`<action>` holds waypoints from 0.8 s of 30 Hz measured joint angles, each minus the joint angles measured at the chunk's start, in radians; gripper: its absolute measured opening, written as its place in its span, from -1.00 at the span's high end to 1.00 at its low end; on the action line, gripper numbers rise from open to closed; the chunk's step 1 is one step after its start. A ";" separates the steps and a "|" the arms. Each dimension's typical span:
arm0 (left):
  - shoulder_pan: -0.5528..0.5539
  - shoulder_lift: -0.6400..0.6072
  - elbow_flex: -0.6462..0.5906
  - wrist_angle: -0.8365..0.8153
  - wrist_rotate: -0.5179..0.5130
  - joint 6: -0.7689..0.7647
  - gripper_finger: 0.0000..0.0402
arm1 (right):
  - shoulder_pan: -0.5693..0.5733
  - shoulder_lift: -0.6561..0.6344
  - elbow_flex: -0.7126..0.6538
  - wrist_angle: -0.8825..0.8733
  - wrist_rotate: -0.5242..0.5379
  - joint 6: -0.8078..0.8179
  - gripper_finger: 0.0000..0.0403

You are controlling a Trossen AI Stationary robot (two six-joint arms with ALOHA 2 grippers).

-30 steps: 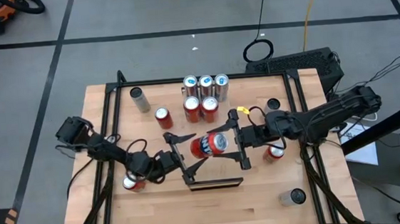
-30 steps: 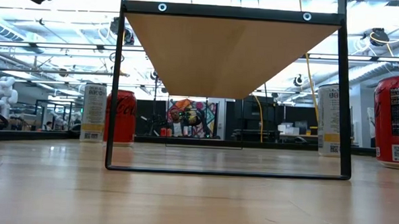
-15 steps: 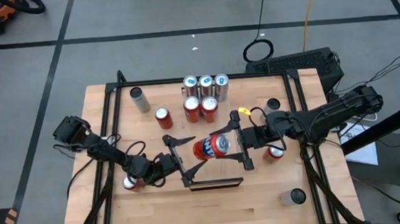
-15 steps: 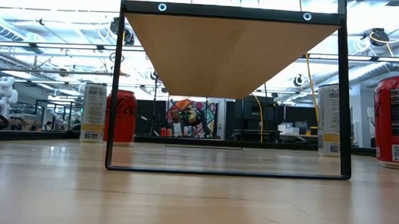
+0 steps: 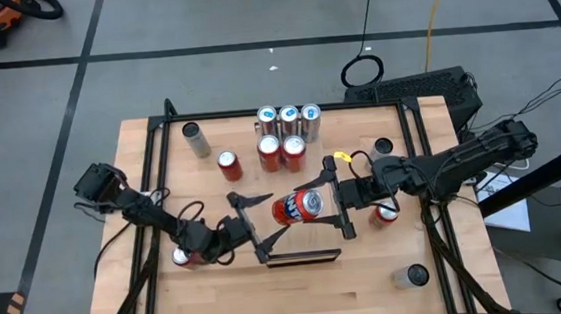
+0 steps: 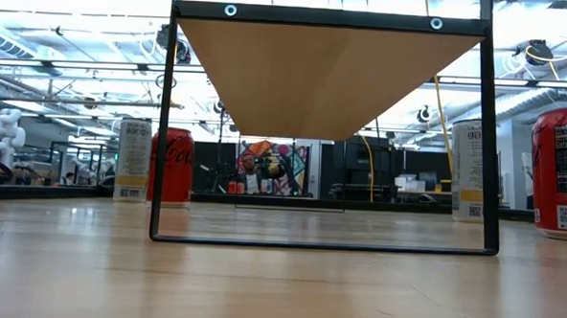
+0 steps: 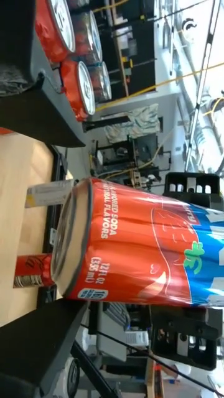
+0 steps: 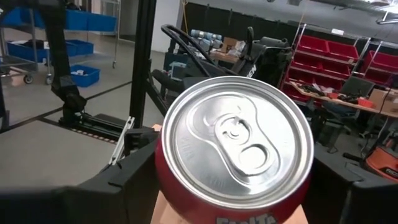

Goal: Place canned beverage on shelf
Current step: Put the red soda can on the shelf aligned with the other red soda can

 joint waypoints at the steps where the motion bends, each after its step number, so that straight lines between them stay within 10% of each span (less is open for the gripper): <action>1: -0.002 0.000 0.000 -0.002 -0.009 0.000 -0.96 | 0.000 0.000 0.000 -0.001 -0.001 0.000 -0.36; 24: -0.182 -0.260 -0.001 -0.452 -0.224 0.083 -0.96 | -0.065 -0.204 0.002 -0.474 -0.002 0.037 -0.36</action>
